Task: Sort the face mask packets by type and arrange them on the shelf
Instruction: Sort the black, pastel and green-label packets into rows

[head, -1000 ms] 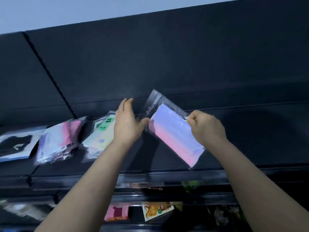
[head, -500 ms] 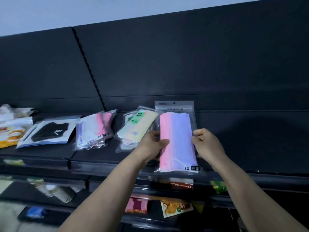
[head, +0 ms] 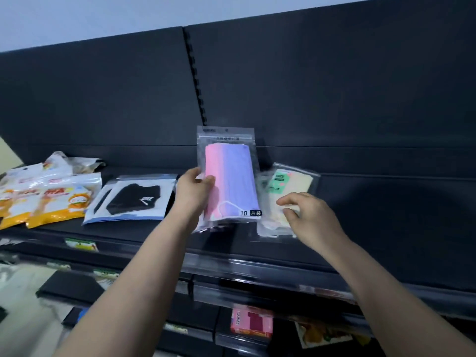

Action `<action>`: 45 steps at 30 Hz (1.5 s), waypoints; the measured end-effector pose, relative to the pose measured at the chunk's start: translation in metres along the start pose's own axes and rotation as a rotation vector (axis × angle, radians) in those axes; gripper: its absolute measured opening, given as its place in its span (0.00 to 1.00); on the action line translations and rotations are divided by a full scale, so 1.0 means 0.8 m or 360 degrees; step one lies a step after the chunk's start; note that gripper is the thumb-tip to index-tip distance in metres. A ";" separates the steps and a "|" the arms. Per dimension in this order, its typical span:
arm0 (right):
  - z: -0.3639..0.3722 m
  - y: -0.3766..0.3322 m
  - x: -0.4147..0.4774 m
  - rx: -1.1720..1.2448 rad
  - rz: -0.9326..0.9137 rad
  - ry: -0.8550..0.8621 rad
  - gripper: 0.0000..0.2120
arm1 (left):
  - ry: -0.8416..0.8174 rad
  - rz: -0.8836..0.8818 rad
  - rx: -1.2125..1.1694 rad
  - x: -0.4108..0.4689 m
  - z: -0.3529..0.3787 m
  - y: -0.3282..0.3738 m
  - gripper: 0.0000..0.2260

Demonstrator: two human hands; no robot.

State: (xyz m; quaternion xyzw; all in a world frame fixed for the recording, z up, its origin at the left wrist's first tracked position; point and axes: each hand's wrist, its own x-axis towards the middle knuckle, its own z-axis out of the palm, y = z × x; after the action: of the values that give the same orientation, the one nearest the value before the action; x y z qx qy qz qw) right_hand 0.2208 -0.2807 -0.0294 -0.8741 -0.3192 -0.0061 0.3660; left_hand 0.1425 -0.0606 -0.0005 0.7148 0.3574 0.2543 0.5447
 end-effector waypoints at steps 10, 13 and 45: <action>0.079 -0.054 0.042 -0.0629 -0.0259 -0.0065 0.13 | -0.0431 0.0382 0.1467 0.052 -0.044 -0.046 0.14; 0.083 -0.047 0.045 -0.0722 -0.0157 -0.0183 0.15 | -0.0421 0.0361 0.1515 0.061 -0.039 -0.050 0.16; 0.005 0.029 0.067 -0.0519 0.0285 -0.0071 0.19 | -0.0383 0.0432 0.1139 0.013 0.070 0.019 0.10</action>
State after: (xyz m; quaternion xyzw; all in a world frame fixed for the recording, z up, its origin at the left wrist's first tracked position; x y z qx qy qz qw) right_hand 0.2755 -0.2608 -0.0338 -0.9467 -0.2430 -0.0059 0.2113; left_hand 0.1949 -0.0883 -0.0020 0.9248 0.2594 0.0979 0.2607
